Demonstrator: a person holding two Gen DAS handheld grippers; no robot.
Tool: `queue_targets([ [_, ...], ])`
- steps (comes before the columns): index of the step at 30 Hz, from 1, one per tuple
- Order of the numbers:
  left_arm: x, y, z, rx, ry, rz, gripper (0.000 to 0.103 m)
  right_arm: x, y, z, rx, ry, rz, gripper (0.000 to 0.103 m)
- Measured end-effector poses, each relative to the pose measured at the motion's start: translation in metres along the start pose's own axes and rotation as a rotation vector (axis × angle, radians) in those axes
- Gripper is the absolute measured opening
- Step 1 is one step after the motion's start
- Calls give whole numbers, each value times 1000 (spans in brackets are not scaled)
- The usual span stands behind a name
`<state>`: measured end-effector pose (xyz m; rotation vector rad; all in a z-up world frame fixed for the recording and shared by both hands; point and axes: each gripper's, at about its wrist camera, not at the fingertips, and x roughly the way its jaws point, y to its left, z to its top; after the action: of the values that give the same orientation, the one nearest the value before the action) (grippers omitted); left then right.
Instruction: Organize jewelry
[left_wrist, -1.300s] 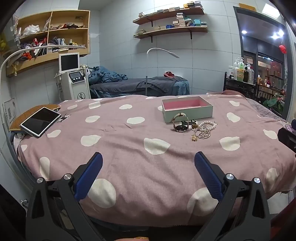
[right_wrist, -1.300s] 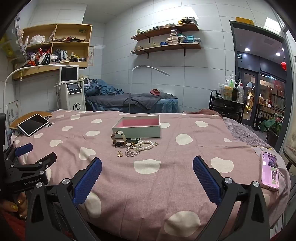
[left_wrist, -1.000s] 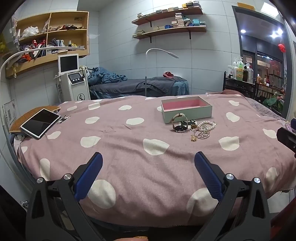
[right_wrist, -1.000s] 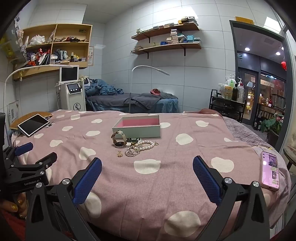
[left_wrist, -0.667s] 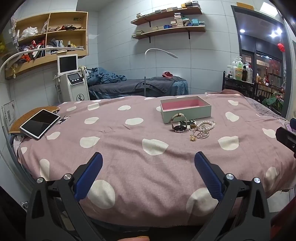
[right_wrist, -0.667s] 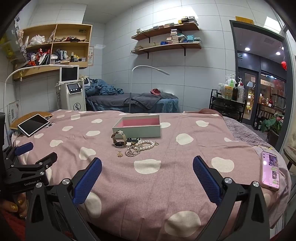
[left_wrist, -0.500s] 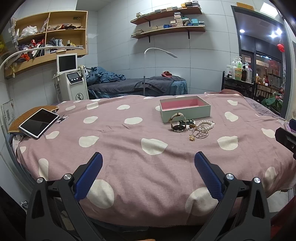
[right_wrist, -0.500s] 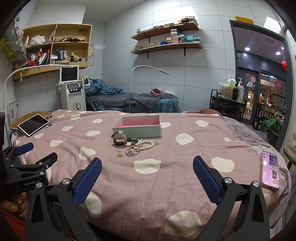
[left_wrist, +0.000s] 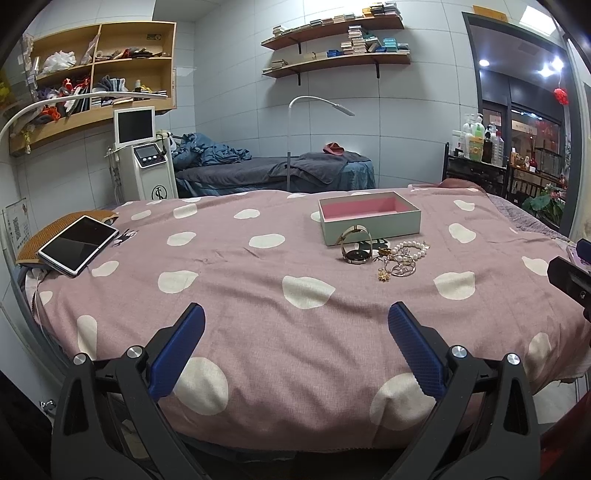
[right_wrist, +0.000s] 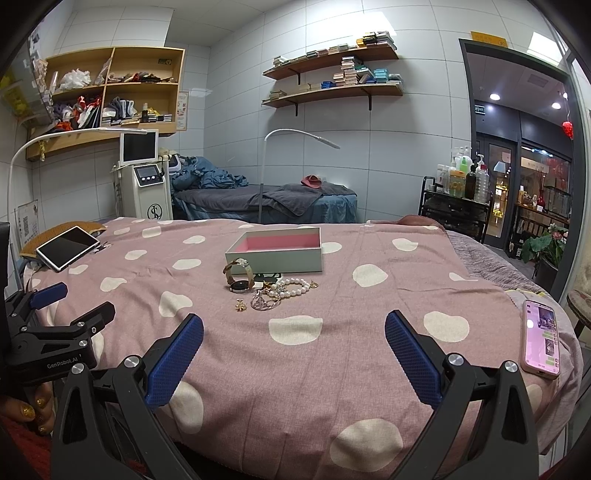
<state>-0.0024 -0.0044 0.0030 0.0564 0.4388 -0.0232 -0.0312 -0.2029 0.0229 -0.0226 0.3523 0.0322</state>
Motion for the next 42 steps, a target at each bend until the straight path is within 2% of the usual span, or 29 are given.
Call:
queue_targets([
  [42,2,0,-3,-3,4,-6,98,2,2,-2,1,5,1,97],
])
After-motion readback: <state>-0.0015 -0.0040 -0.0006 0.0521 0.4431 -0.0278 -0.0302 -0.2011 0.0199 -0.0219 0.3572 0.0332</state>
